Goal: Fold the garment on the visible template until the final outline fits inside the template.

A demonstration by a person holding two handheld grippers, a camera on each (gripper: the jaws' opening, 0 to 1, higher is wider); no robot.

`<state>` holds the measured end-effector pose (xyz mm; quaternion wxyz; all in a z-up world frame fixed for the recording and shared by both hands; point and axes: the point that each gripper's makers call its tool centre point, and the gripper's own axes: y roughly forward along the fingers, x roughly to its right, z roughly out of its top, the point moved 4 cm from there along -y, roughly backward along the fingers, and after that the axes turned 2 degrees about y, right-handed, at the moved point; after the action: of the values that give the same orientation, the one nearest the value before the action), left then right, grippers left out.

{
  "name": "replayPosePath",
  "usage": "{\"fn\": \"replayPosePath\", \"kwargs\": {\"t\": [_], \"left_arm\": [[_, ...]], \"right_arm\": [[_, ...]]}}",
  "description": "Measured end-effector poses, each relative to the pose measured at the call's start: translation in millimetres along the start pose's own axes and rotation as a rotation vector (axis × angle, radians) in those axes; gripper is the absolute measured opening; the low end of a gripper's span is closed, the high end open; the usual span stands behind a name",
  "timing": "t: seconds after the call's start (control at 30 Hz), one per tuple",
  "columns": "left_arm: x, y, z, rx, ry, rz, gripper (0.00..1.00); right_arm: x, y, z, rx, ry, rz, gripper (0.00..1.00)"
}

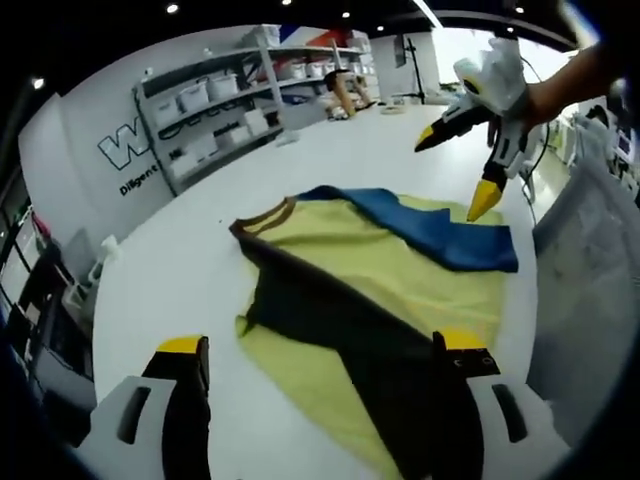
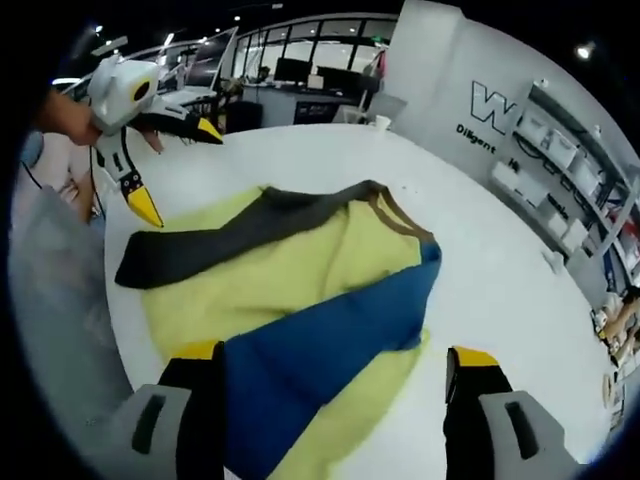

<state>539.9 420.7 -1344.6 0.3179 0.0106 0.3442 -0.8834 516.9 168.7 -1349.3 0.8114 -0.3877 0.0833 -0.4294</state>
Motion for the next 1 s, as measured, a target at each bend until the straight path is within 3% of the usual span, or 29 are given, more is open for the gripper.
{"fn": "replayPosePath", "kwargs": {"t": [0.27, 0.53, 0.67, 0.77, 1.0], "left_arm": [[20.8, -0.8, -9.7, -0.004, 0.063, -0.051, 0.82], [39.4, 0.2, -19.6, -0.024, 0.074, -0.116, 0.78], [43.1, -1.0, -21.5, -0.028, 0.104, -0.135, 0.69], [45.6, -1.0, -22.4, -0.03, 0.078, -0.148, 0.71], [67.9, -4.8, -34.4, -0.057, 0.104, -0.247, 0.66]], "right_arm": [[-22.4, -2.4, -11.3, -0.018, -0.078, 0.079, 0.75], [-43.9, -1.2, -23.8, -0.026, -0.073, 0.129, 0.69], [-52.7, -2.2, -29.8, -0.04, -0.085, 0.163, 0.68], [-57.3, -1.5, -33.9, -0.05, -0.089, 0.185, 0.65], [-76.5, -2.3, -46.5, -0.105, -0.096, 0.252, 0.55]]}}
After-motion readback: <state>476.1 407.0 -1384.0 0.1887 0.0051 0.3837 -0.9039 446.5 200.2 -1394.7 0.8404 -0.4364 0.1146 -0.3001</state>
